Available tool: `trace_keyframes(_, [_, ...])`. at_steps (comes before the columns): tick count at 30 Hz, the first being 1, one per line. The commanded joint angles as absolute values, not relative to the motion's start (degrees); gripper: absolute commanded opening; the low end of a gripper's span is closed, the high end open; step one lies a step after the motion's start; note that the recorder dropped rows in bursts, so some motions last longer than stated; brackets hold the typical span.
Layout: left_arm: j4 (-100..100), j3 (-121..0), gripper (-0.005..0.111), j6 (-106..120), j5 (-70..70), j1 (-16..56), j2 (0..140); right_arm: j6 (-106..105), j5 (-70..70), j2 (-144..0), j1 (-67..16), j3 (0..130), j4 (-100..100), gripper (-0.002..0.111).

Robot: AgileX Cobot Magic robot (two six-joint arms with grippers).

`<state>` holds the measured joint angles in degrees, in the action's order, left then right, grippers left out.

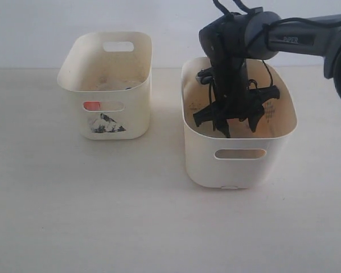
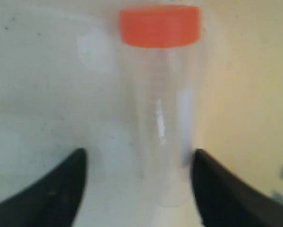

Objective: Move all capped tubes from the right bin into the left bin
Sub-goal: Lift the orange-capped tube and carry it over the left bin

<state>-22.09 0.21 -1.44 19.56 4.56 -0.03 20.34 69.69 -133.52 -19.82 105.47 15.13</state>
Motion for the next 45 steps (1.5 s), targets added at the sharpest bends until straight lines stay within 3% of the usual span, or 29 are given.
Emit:
trace_keyframes(1, [-21.9, 0.0, 0.004, -2.0, 19.3, 4.9, 0.0, 20.2, 69.0, -135.5, -18.9, 104.1, 12.1, 0.07])
trace_keyframes(12, [-21.9, 0.0, 0.004, -2.0, 19.3, 4.9, 0.0, 19.3, 70.0, -135.5, -18.9, 104.1, 9.5, -0.001])
trace_keyframes(23, [-21.9, 0.0, 0.004, -2.0, 19.3, 4.9, 0.0, 18.0, 70.0, -132.9, -18.9, 104.1, 9.7, 0.0])
trace_keyframes(41, [-21.9, 0.0, 0.004, -2.0, 19.3, 4.9, 0.0, 14.1, 70.0, -108.9, -19.1, 104.1, 6.8, 0.0])
trace_keyframes(45, [-21.9, 0.0, 0.004, -2.0, 19.3, 4.9, 0.0, 8.9, 69.5, -106.2, -19.9, 104.1, -1.4, 0.0])
